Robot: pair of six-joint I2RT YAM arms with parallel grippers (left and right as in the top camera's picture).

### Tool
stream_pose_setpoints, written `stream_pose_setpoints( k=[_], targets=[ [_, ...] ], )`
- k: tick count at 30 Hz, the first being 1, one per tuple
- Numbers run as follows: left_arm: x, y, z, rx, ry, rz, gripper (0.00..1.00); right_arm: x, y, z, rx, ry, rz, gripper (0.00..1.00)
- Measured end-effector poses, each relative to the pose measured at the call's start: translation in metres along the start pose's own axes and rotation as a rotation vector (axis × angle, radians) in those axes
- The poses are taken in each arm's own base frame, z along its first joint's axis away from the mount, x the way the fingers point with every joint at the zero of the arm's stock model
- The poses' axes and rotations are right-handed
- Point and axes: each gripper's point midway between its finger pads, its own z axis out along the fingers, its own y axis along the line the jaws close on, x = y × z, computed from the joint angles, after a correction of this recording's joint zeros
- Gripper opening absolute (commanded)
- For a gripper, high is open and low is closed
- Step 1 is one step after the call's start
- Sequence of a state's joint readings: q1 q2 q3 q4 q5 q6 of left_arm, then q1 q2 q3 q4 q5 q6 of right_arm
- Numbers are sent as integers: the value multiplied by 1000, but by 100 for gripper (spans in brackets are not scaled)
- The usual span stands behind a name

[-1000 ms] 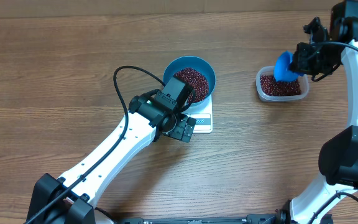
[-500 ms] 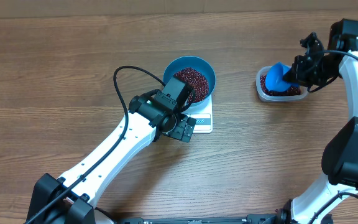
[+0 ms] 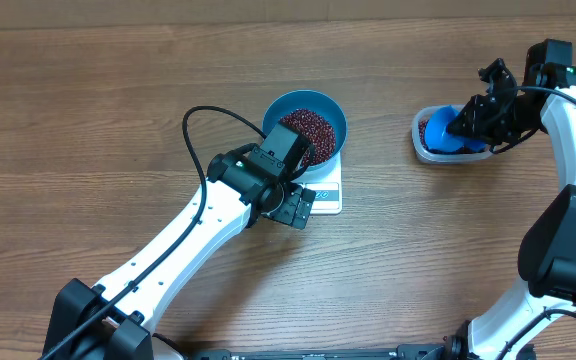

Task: Scoop item into bowl and weigh 150g on scale
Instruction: 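Lower the blue scoop into the clear bean tub, right gripper, then lay the scoop down in the tub with its handle out, right gripper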

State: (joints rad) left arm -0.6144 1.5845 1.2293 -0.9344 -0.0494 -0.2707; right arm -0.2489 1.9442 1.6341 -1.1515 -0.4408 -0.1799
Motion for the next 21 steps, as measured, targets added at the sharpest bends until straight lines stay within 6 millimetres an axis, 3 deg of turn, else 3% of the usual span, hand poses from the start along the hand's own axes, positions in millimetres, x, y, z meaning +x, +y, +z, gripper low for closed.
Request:
stream_pose_setpoints(
  k=[4,9,21],
  targets=[
    [0,0,0,0,0,0,100,0,-4,0,21,2,-5,63],
    [0,0,0,0,0,0,100,1,-15,0,88,6,-3,73],
    [0,0,0,0,0,0,99,-15,-30,-2,171,-53,-16,79]
  ],
)
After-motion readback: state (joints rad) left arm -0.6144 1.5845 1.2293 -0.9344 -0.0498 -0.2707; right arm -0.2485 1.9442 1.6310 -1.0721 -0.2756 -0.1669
